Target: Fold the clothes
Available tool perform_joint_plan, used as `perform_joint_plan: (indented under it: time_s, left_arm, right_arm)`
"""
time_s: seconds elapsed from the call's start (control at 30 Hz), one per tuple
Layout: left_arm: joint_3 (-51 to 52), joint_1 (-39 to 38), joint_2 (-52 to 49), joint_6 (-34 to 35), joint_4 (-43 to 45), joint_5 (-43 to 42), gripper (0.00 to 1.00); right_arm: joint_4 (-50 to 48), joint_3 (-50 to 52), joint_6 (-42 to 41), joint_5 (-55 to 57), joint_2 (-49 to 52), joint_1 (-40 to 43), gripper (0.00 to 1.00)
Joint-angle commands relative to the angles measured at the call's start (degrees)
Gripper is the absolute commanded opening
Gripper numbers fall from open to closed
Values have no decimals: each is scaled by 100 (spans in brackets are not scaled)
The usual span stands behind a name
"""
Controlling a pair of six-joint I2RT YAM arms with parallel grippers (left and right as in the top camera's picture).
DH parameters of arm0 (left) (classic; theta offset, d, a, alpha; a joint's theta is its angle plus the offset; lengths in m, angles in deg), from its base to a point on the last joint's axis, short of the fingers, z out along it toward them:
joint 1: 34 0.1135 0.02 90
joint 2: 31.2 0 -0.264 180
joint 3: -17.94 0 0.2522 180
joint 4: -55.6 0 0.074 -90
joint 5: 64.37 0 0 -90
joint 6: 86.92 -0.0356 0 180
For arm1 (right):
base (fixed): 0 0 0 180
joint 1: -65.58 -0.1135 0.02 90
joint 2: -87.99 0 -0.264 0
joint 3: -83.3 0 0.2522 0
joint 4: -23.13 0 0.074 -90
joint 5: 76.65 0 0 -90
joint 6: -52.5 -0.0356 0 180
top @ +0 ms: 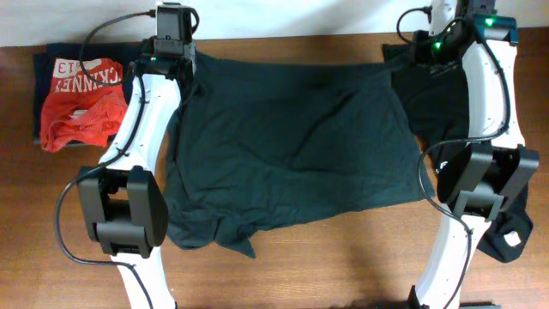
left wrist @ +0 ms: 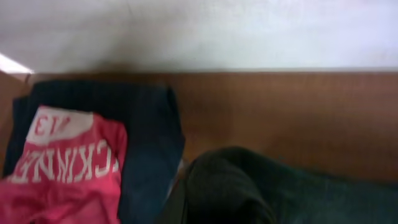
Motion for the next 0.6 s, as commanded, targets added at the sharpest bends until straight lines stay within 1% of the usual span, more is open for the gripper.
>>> perform_joint_plan:
  time_s: [0.0, 0.1, 0.17, 0.27, 0.37, 0.57]
  left_arm:
    - [-46, 39, 26, 57, -636, -136, 0]
    - [-46, 42, 26, 168, -1497, -420, 0]
    - [-46, 42, 26, 411, -2092, -461, 0]
    - [-44, 42, 24, 417, -2634, -841, 0]
    - [-42, 42, 22, 417, -3021, -1182, 0]
    - [-42, 42, -50, 417, -3578, -1224, 0]
  right_arm:
    - [468, -2, -42, 192, -20, 42, 4]
    - [907, -2, -24, 236, -20, 111, 4]
    - [1119, -2, -20, 267, -17, 164, 4]
    - [1309, 0, -22, 389, 4, 225, 4]
    - [1434, 0, -20, 422, 66, 256, 4]
    - [1567, 9, -20, 501, 247, 254, 4]
